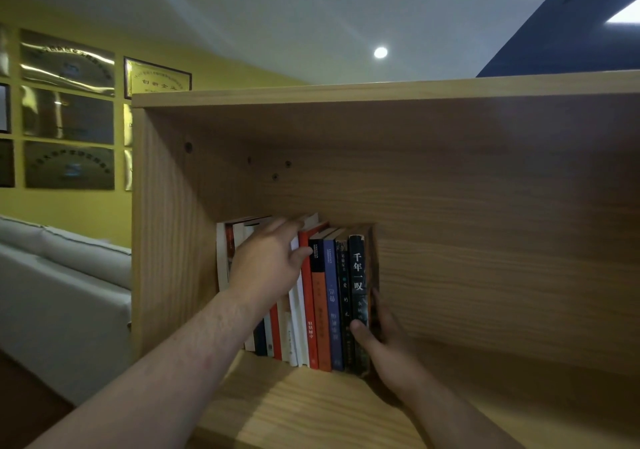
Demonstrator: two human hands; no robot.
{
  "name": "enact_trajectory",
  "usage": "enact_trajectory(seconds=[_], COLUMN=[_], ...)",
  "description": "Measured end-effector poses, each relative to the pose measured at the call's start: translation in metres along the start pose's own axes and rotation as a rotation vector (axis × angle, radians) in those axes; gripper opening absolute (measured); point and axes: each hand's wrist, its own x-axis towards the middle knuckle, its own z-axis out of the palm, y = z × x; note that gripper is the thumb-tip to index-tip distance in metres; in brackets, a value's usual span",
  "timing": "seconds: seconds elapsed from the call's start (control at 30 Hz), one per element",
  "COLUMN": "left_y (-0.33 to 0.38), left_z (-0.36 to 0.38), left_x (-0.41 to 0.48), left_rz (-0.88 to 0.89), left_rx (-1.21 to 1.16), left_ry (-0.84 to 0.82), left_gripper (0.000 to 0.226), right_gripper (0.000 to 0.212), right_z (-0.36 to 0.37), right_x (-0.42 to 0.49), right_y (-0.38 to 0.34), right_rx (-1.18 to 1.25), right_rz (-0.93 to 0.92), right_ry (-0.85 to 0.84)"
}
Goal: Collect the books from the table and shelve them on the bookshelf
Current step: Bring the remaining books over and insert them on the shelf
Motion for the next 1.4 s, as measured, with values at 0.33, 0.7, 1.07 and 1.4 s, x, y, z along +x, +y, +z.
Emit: enact_trajectory(seconds=[0.33,0.7,1.07,1.4], left_y=[0.012,0.02,0.016,0.003], left_z=[-0.013,0.01,0.002,-0.077], left_x=[-0.005,-0.045,-0.094,-0.131], left_rz=[-0.081,-0.5,-0.541,-0.666], left_rx=[-0.034,-0.567,-0.573,-0.808], left_ry=[0.099,0.145,0.062,0.172], left_gripper=[0.04,0.031,0.014,0.015], right_gripper=[0.084,0.078,0.07,0.037], right_z=[-0.002,-0.001,-0.002,-0.008], right_x=[0.0,0.001,-0.002,-0.053], right_y=[0.001,0.002,-0.003,-0.055], right_rx=[0.0,0.024,0.1,-0.033], right_rz=[-0.031,-0.049,-0.083,-0.106], right_ry=[-0.016,-0.011,0.024,0.189])
